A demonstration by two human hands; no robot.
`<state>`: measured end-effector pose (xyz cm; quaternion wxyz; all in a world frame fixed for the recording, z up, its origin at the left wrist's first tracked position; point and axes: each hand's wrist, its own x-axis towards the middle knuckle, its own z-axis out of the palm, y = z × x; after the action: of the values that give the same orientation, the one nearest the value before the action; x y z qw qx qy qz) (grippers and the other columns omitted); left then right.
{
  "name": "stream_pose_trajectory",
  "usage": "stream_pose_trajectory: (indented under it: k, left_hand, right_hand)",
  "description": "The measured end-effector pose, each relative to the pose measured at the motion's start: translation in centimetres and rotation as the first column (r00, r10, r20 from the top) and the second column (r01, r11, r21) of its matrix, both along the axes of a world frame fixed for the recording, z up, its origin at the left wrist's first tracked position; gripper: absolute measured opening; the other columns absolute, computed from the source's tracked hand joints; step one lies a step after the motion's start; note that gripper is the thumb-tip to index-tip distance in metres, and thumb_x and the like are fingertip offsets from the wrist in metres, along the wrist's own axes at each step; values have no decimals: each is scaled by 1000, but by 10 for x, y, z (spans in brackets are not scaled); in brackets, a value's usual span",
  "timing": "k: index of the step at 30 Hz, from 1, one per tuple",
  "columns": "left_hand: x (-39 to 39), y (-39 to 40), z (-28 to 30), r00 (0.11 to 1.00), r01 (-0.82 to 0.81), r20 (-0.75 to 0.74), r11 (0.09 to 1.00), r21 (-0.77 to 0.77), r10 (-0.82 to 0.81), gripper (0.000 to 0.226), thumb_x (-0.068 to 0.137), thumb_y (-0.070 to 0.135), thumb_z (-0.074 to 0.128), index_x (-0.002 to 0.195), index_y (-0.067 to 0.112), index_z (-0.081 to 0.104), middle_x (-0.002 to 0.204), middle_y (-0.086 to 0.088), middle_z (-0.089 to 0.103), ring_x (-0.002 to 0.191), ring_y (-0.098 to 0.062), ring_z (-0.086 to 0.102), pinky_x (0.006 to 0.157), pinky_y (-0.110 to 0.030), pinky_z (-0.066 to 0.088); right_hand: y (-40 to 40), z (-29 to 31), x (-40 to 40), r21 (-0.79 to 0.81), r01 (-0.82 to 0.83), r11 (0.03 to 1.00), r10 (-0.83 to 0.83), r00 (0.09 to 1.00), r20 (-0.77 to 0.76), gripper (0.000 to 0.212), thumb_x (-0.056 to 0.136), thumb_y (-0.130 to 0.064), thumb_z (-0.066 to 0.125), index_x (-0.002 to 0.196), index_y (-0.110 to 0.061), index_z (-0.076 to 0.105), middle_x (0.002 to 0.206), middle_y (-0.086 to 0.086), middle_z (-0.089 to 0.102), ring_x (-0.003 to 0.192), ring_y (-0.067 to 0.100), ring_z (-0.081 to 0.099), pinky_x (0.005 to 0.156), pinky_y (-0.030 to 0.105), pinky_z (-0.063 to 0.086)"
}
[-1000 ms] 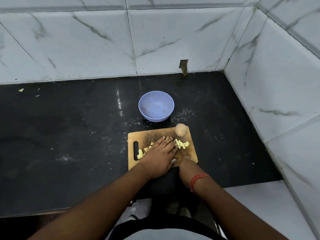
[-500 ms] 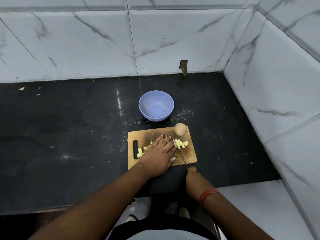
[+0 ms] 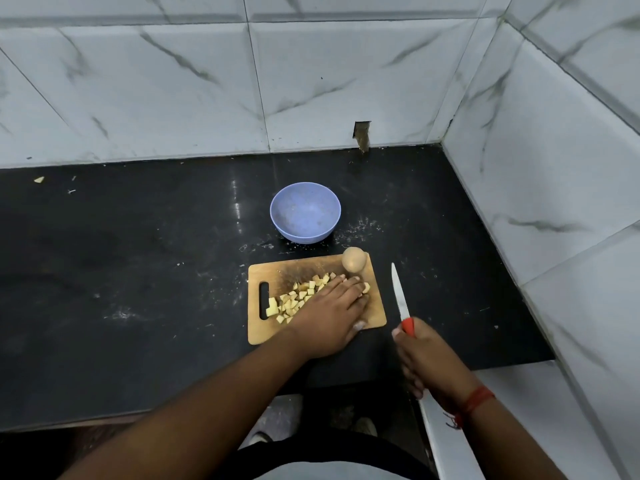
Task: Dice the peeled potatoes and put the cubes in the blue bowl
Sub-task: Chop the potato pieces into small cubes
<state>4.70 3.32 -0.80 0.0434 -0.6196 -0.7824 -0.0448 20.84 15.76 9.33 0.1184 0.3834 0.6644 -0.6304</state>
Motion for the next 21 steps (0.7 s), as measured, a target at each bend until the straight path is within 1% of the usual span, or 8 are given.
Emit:
stream_pose_trajectory:
  k: [3,5,9,13,15,18,19,21]
  left_hand:
    - [6,23,-1,999,24,26,993,-112,-22,64,105,47,31,154,7,35,163,-13,28,153,-27,19,125,-40,4]
    - [5,27,-2,1000,-11,18,985,-171,14,66,105,47,29,155,5,32,163,-14,28,153,-28,18,125,-40,3]
    - [-2,7,-7,998,-57,-41,990,-127,52,64,103,46,28,143,3,51,148,-12,51,142,-29,39,122,-38,6]
    - [-2,-20,-6,995,-96,-16,995,1,96,53,105,44,35,144,11,52,156,-11,42,149,-30,28,124,-51,16]
    - [2,-35,-3,968,-250,59,964,90,245,52,104,44,39,146,15,49,161,-11,33,153,-29,20,123,-54,16]
    - [9,-61,-12,815,-566,216,817,105,537,60,102,47,39,150,13,43,165,-13,21,154,-31,12,123,-55,16]
    - [11,-68,-16,769,-621,252,781,72,588,64,101,50,36,152,12,40,167,-14,17,155,-32,10,123,-54,16]
    - [15,-76,-23,739,-633,289,774,-13,609,69,101,56,30,155,12,34,168,-13,11,155,-31,4,124,-49,16]
  right_hand:
    - [7,5,-15,17,34,999,-34,999,-21,22,103,-24,42,86,-10,45,49,2,40,37,15,33,40,26,32]
    - [12,7,-21,16,31,999,-31,999,-33,20,103,-24,42,87,-12,44,51,3,39,37,15,32,39,26,32]
    - [21,5,-20,9,-13,1000,13,999,-52,20,103,-23,43,87,-12,43,48,1,39,36,15,33,39,28,32]
    - [26,-6,-20,53,-92,994,94,995,-41,19,103,-24,43,93,-9,45,52,3,42,39,17,37,40,28,37]
    - [26,-13,-26,79,-131,988,136,989,-64,19,103,-25,43,93,-9,45,54,2,43,40,17,38,42,29,39]
    - [21,-18,-37,105,-190,976,201,973,-110,20,103,-26,42,87,-13,44,55,4,43,41,19,39,45,32,42]
    - [19,-19,-41,106,-203,973,216,969,-123,20,103,-26,42,87,-15,44,55,4,42,42,19,40,46,31,42]
    - [14,-22,-50,102,-215,971,228,964,-139,17,103,-26,43,88,-17,45,54,3,41,42,19,39,45,31,42]
